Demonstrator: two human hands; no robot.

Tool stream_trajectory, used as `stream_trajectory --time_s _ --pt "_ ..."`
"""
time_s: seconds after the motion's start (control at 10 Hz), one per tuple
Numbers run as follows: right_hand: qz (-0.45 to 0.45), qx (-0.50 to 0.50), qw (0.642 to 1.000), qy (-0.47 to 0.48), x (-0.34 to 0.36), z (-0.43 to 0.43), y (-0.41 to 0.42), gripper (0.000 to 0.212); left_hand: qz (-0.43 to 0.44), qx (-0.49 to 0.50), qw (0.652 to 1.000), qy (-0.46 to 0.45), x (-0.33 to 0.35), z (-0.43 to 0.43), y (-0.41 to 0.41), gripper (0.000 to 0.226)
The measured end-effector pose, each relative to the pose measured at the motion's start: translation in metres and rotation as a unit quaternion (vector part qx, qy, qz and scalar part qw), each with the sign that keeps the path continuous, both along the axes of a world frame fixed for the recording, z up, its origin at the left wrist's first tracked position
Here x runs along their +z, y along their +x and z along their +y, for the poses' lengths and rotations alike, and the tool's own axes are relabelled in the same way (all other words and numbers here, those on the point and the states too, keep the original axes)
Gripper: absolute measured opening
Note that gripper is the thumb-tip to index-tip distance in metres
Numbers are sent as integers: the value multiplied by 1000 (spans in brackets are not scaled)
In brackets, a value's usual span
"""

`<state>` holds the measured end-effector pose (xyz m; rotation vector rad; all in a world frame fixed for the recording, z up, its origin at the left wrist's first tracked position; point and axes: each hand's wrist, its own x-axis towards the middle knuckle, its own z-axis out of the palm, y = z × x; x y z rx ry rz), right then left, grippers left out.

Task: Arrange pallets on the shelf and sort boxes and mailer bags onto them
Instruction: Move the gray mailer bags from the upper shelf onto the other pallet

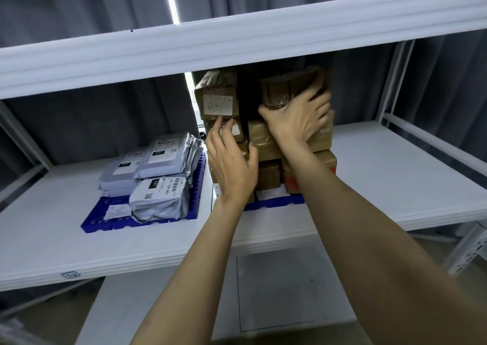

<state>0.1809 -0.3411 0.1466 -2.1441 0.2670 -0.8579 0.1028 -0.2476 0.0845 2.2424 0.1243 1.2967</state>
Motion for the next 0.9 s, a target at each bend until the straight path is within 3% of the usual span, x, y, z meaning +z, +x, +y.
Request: stream_trajectory --time_s 0.6,0.7,0.9 --pt "-80 -6 996 30 -9 1 -9 122 -9 23 1000 -9 2 0 3 51" --pt "-105 -15 993 47 -17 -6 -20 111 -2 13 1000 -9 -1 -6 -5 50" --pt "-185 36 977 100 -27 -20 -59 62 -30 -5 999 -20 3 2 -38 51"
